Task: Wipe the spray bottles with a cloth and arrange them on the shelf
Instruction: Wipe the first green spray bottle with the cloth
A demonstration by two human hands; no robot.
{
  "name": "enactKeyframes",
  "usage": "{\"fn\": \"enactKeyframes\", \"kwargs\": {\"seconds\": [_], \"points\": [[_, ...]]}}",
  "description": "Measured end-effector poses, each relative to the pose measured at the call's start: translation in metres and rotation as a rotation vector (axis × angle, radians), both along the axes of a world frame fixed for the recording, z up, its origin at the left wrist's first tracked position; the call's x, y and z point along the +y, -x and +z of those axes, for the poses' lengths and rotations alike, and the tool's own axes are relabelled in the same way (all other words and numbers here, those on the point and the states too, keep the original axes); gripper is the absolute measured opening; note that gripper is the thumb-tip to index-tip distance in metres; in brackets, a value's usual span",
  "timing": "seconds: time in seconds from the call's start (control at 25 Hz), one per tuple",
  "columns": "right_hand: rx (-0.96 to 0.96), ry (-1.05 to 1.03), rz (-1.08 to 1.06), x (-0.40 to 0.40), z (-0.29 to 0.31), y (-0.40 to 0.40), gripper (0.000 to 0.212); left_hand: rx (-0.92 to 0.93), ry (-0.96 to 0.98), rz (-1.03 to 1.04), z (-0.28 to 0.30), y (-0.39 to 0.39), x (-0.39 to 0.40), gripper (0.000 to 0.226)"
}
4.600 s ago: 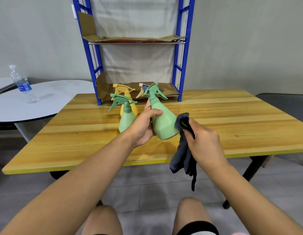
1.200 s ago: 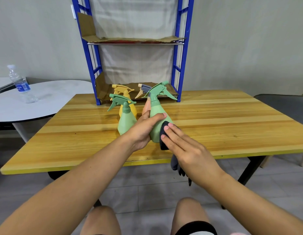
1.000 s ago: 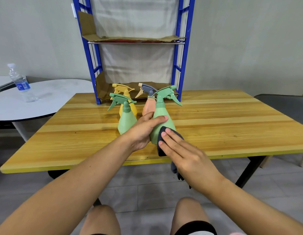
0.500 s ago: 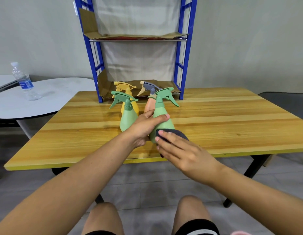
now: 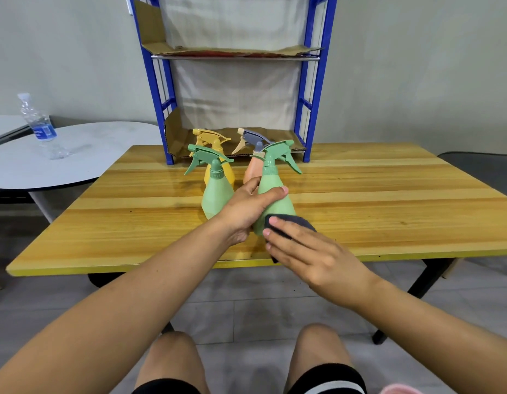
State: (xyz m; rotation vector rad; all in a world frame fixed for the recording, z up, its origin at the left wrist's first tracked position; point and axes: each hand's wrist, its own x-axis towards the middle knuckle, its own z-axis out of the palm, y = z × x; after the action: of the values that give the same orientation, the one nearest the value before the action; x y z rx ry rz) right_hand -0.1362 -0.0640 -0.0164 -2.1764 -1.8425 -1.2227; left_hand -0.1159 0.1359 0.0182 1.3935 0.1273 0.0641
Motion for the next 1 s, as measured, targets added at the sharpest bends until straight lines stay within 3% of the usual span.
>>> {"fn": "enactKeyframes", "kwargs": {"seconds": [0.12, 0.28, 0.4, 0.56, 0.72, 0.88, 1.0], "points": [[-0.005, 0.03, 0.025, 0.001, -0.002, 0.003, 0.03, -0.032, -0.008, 0.006, -0.003, 0.0, -0.002, 0.055], [0.036, -0.014, 0.012, -0.004, 0.006, -0.001, 0.031, 0.036, 0.148, -0.123, -0.002, 0.0, 0.008, 0.078], [0.066, -0.025, -0.005, -0.007, 0.008, -0.005, 0.032, 0.091, 0.226, -0.266, -0.001, 0.006, 0.016, 0.072], [0.026, -0.004, 0.002, -0.003, 0.005, 0.001, 0.031, 0.08, 0.115, -0.24, -0.005, 0.007, 0.015, 0.061], [0.026, 0.014, 0.015, 0.001, 0.004, 0.005, 0.031, 0.068, 0.124, -0.261, -0.005, 0.012, 0.007, 0.033], [0.027, 0.004, 0.006, -0.001, 0.005, 0.005, 0.032, 0.1, 0.246, -0.288, -0.002, 0.015, 0.009, 0.044], [0.036, 0.006, 0.003, -0.003, 0.003, 0.004, 0.032, 0.105, 0.085, -0.263, 0.0, 0.015, 0.011, 0.029]]}}
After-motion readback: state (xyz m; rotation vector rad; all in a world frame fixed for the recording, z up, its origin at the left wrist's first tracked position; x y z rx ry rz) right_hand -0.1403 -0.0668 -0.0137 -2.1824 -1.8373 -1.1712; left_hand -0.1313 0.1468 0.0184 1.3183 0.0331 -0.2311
